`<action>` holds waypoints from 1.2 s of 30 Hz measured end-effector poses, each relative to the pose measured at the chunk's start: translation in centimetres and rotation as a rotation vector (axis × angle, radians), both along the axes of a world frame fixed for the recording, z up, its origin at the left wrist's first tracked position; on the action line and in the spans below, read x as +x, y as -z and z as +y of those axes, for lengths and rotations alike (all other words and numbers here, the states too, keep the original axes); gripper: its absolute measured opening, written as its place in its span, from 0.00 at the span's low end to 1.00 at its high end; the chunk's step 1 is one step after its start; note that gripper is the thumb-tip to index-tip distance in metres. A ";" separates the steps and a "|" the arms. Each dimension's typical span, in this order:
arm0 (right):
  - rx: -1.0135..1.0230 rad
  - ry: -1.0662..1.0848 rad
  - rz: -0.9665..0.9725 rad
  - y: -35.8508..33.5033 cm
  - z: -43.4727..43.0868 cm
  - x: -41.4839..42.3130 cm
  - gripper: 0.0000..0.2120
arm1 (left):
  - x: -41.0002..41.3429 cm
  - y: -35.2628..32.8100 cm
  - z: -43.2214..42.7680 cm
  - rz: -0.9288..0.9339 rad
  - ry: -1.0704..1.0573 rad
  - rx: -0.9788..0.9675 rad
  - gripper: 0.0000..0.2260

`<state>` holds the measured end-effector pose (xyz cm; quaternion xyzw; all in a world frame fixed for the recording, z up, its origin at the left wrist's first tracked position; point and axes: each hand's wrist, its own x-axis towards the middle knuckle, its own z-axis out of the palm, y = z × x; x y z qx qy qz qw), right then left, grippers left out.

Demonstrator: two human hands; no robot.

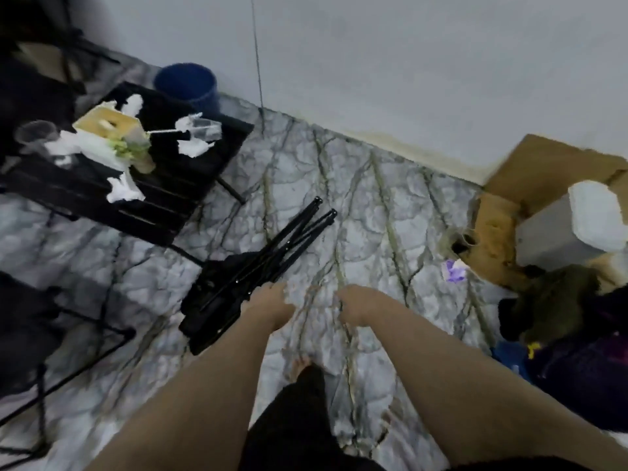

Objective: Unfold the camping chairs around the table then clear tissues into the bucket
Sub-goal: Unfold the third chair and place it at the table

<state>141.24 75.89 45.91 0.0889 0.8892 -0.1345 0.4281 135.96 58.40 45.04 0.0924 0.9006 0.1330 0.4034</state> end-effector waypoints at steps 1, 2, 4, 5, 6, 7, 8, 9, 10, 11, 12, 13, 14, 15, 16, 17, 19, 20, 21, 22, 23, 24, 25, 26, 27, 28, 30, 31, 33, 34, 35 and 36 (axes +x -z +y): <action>-0.013 -0.056 0.002 0.2 0.0 -2.0 0.21 | -1.2 0.5 -0.5 0.000 -0.063 -0.005 0.25; -0.032 -0.120 0.003 0.6 -0.2 -4.1 0.20 | -2.4 1.1 -0.9 -0.004 -0.128 -0.003 0.24; -0.046 -0.260 -0.008 0.7 -1.1 -8.5 0.18 | -4.7 2.1 -1.8 -0.022 -0.250 0.013 0.25; -0.036 -0.327 -0.006 1.0 -1.7 -10.8 0.18 | -5.8 2.8 -2.3 -0.028 -0.310 0.022 0.26; -0.027 -0.385 -0.001 1.5 -2.3 -13.1 0.19 | -6.9 3.3 -2.8 -0.031 -0.371 0.027 0.26; -0.014 -0.440 -0.001 2.1 -3.1 -15.4 0.21 | -7.9 3.8 -3.4 -0.039 -0.432 0.029 0.26; -0.001 -0.500 -0.008 2.7 -3.9 -17.2 0.23 | -8.7 4.3 -4.0 -0.049 -0.486 0.030 0.26; 0.015 -0.566 -0.020 3.0 -4.8 -18.8 0.25 | -9.3 4.6 -4.6 -0.060 -0.541 0.032 0.26; 0.025 -0.634 -0.035 3.4 -5.7 -20.3 0.27 | -9.8 5.0 -5.2 -0.066 -0.603 0.036 0.26; 0.024 -0.698 -0.049 3.5 -6.7 -21.6 0.28 | -10.1 5.3 -5.9 -0.066 -0.670 0.039 0.26; 0.017 -0.760 -0.060 3.8 -7.7 -22.8 0.28 | -10.4 5.7 -6.6 -0.062 -0.738 0.041 0.26; 0.010 -0.832 -0.074 4.0 -8.8 -23.8 0.28 | -10.5 6.0 -7.3 -0.065 -0.811 0.039 0.26; 0.006 -0.908 -0.094 4.2 -9.9 -24.7 0.28 | -10.4 6.3 -8.0 -0.070 -0.888 0.037 0.26; 0.010 -0.987 -0.108 4.6 -11.0 -25.5 0.28 | -10.2 6.6 -8.5 -0.076 -0.969 0.038 0.26; 0.011 -1.059 -0.115 5.0 -12.1 -26.3 0.28 | -10.0 7.0 -8.8 -0.082 -1.047 0.039 0.26; 0.008 -1.127 -0.117 5.5 -13.3 -27.1 0.28 | -9.7 7.5 -9.0 -0.090 -1.125 0.038 0.26; -0.008 -1.261 -0.116 6.8 -15.2 -28.7 0.28 | -9.3 8.6 -8.6 -0.081 -1.287 0.027 0.26; -0.020 -1.330 -0.109 7.6 -16.0 -29.6 0.28 | -9.2 9.3 -8.1 -0.056 -1.376 0.029 0.26; -0.034 -1.393 -0.102 8.6 -16.5 -30.4 0.28 | -9.1 10.2 -7.4 -0.022 -1.473 0.046 0.26; -0.051 -1.446 -0.092 9.7 -17.0 -31.2 0.28 | -9.0 11.3 -6.5 0.027 -1.577 0.077 0.26; -0.070 -1.481 -0.082 11.1 -17.3 -32.1 0.28 | -9.0 12.6 -5.5 0.086 -1.674 0.111 0.26; -0.087 -1.502 -0.078 12.7 -17.4 -32.9 0.28 | -9.0 14.0 -4.4 0.143 -1.759 0.134 0.27; -0.105 -1.518 -0.073 14.6 -17.5 -33.6 0.28 | -8.9 15.6 -3.5 0.198 -1.838 0.137 0.27; -0.119 -1.534 -0.067 16.7 -17.7 -34.3 0.28 | -9.0 17.4 -2.8 0.242 -1.910 0.126 0.27; -0.128 -1.551 -0.061 18.9 -17.9 -34.7 0.28 | -9.1 19.4 -2.2 0.273 -1.977 0.113 0.27; -0.132 -1.578 -0.052 21.3 -18.1 -35.1 0.28 | -9.3 21.5 -2.0 0.294 -2.029 0.104 0.27; -0.144 -1.645 -0.028 26.4 -19.0 -35.5 0.28 | -10.0 26.4 -1.9 0.321 -2.073 0.103 0.27; -0.155 -1.675 -0.020 29.1 -19.6 -35.5 0.28 | -10.5 29.2 -2.1 0.340 -2.084 0.112 0.27; -0.180 -1.724 -0.001 34.0 -20.9 -35.5 0.27 | -11.3 34.3 -2.4 0.393 -2.117 0.146 0.27; -0.202 -1.748 0.010 36.7 -21.6 -35.4 0.27 | -11.6 37.0 -2.7 0.426 -2.137 0.155 0.27; -0.230 -1.766 0.022 39.0 -22.3 -35.4 0.27 | -11.8 39.5 -3.1 0.459 -2.158 0.157 0.27; -0.265 -1.791 0.045 41.7 -23.2 -35.3 0.27 | -11.9 42.3 -3.8 0.493 -2.181 0.145 0.28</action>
